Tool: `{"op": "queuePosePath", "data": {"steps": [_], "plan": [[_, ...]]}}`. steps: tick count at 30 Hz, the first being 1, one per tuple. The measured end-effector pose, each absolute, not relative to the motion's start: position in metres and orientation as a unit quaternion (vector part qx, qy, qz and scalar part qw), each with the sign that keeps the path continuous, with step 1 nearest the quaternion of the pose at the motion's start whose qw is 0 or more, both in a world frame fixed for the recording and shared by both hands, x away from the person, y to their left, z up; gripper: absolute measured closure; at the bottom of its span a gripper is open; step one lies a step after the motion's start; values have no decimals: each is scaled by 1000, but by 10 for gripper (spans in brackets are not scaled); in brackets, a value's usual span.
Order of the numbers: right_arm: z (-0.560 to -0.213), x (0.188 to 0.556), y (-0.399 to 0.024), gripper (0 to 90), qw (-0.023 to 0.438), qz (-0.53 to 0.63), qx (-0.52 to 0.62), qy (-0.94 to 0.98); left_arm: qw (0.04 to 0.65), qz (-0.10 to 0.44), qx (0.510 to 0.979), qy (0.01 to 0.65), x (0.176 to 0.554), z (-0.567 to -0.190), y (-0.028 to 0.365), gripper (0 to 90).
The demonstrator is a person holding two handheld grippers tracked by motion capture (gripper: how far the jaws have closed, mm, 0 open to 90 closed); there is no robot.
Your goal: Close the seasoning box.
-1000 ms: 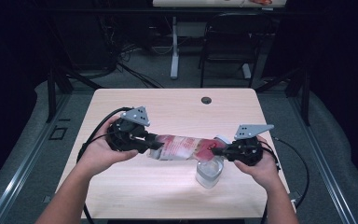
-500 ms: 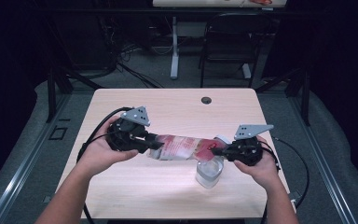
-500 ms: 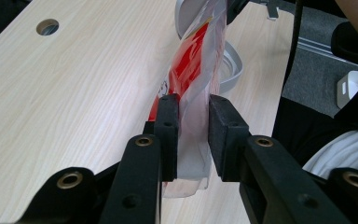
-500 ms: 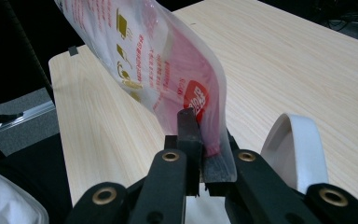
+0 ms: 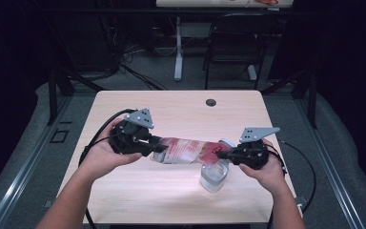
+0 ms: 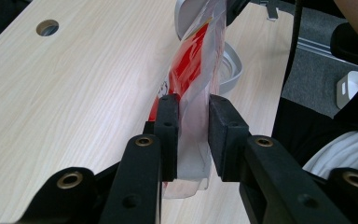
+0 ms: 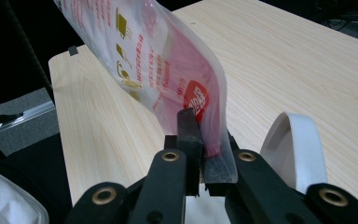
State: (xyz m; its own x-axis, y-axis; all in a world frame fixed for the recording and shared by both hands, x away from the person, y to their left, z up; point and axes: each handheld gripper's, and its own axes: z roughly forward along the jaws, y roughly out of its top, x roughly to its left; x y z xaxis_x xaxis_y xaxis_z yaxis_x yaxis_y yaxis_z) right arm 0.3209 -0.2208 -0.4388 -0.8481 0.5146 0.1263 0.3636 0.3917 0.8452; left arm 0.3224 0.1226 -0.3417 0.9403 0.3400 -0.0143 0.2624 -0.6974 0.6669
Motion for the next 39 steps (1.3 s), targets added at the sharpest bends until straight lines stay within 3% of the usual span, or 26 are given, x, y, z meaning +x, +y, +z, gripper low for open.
{"op": "queuePosePath", "data": {"steps": [39], "plan": [[-442,323,-225,874,72,482,268,831,353,58,921,156,322,-335,115,749]]}}
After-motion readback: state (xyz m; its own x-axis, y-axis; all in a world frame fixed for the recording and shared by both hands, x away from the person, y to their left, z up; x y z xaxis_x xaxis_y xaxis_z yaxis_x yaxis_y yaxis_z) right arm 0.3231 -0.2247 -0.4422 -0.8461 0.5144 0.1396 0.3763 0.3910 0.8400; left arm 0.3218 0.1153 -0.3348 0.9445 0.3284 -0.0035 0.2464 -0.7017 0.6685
